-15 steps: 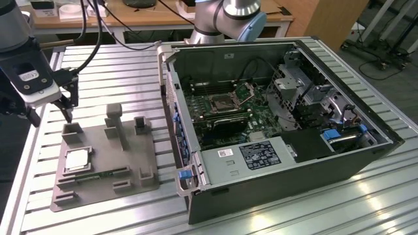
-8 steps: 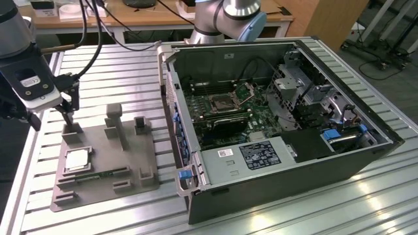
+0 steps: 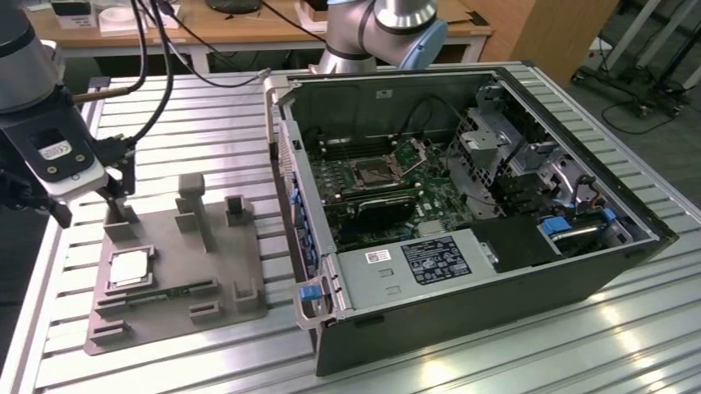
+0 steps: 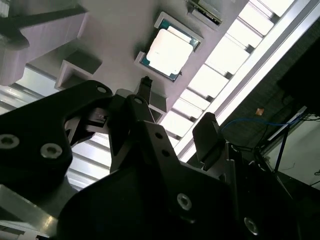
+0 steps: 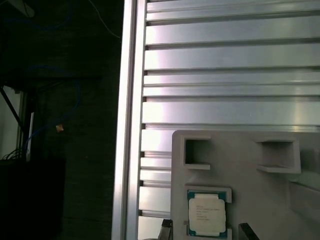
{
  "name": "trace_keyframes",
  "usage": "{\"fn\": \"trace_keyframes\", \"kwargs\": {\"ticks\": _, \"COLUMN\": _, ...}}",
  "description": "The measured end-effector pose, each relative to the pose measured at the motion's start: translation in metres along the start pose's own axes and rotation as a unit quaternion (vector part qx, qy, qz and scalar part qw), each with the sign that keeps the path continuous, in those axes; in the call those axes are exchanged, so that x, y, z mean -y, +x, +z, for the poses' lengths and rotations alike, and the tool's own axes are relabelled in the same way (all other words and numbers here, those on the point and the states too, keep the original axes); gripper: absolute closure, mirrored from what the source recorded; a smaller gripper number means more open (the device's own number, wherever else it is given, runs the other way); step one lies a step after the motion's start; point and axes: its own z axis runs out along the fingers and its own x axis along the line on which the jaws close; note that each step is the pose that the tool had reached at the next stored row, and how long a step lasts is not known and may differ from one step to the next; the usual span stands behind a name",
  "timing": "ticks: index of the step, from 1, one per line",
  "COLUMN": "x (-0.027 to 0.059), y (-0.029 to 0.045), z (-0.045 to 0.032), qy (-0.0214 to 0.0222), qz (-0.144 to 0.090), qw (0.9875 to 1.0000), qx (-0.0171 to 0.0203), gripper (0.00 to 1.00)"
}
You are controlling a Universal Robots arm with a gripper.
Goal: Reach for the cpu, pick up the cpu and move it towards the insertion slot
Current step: 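Reach for the cpu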
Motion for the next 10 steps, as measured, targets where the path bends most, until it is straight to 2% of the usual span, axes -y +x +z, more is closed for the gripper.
{"fn": "trace_keyframes", "kwargs": {"ticks": 5, "x": 0.0044, "y": 0.0, "z": 0.0064, "qy": -0.0001, "qz": 0.0, "qw": 1.0, "qx": 0.0002, "gripper": 0.39}}
{"fn": "trace_keyframes", "kwargs": {"ticks": 10, "x": 0.0046, "y": 0.0, "z": 0.0078, "qy": -0.0005, "qz": 0.0, "qw": 1.0, "qx": 0.0, "gripper": 0.39}}
